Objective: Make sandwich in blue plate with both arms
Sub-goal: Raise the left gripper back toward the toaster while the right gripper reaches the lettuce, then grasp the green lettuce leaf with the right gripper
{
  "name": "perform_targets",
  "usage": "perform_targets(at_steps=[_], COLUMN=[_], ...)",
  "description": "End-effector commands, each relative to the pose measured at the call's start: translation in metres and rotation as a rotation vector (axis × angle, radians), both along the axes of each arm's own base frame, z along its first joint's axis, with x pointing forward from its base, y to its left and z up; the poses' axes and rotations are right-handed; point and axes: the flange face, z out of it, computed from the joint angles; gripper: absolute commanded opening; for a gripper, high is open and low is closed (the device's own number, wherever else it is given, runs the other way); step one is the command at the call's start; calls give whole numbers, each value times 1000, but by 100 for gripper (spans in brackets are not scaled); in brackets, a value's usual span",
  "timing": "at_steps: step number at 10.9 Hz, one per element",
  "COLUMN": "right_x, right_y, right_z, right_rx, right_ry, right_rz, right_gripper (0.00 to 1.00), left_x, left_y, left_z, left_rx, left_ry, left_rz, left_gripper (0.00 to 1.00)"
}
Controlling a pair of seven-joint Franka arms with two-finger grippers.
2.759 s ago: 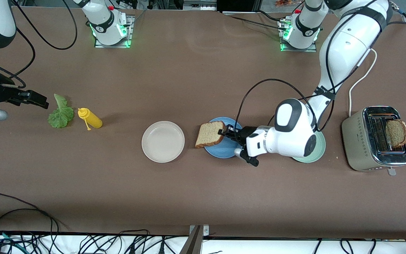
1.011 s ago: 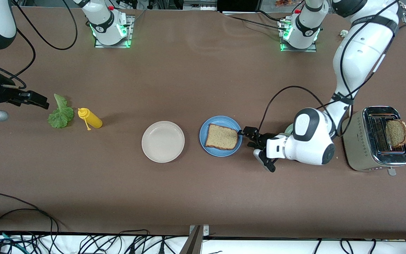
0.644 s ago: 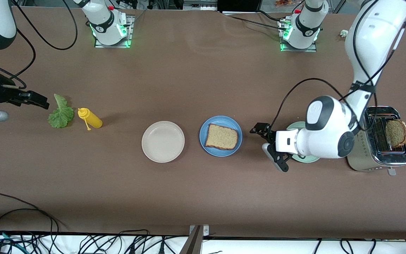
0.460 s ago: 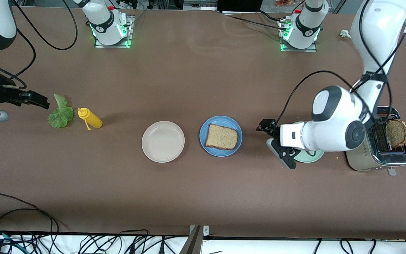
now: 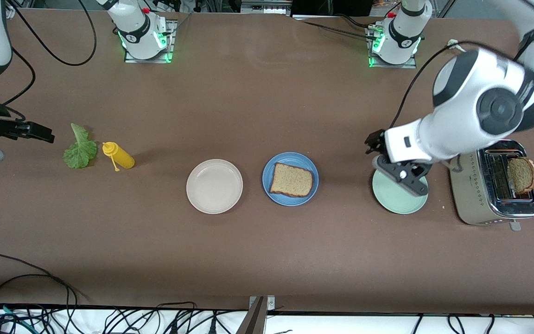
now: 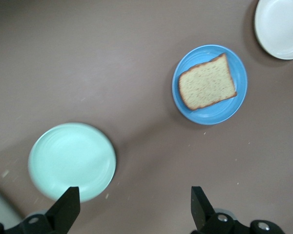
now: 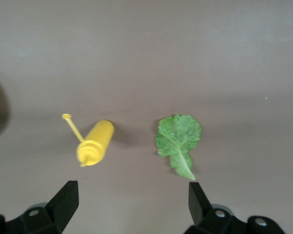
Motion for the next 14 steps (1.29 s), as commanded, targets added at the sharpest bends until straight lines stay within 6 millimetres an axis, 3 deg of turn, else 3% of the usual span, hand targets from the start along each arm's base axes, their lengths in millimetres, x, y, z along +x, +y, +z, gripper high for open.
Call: perform_targets(at_steps=[1, 3, 6, 8, 9, 10, 12, 14], right_x=[1, -6, -35, -55, -61, -65, -86, -92], right_y=[-30, -36, -49, -71, -86, -90, -99, -99], right_z=[-48, -86, -168, -213, -233, -249, -276, -295], right_rx=[-14, -13, -6, 3, 8, 13, 26, 35], right_ry=[13, -1, -8, 18, 49, 72, 137, 172], right_rz=[22, 30, 32, 43, 43, 36, 11, 3], right_gripper=[100, 100, 100, 100, 100, 100, 100, 100], left_x=[-36, -39, -26, -35, -53, -63, -63, -65], left_y=[47, 75, 148, 156, 162, 161, 174, 180], left_z=[72, 85, 67, 70, 78, 77, 76, 76], left_rx=[132, 167, 124, 59, 56, 59, 63, 69], left_ry=[-33, -34, -15, -92, -135, -131, -121, -105], left_rz=[114, 176, 344, 379, 389, 387, 406, 407], left_gripper=[100, 100, 100, 100, 100, 100, 100, 100])
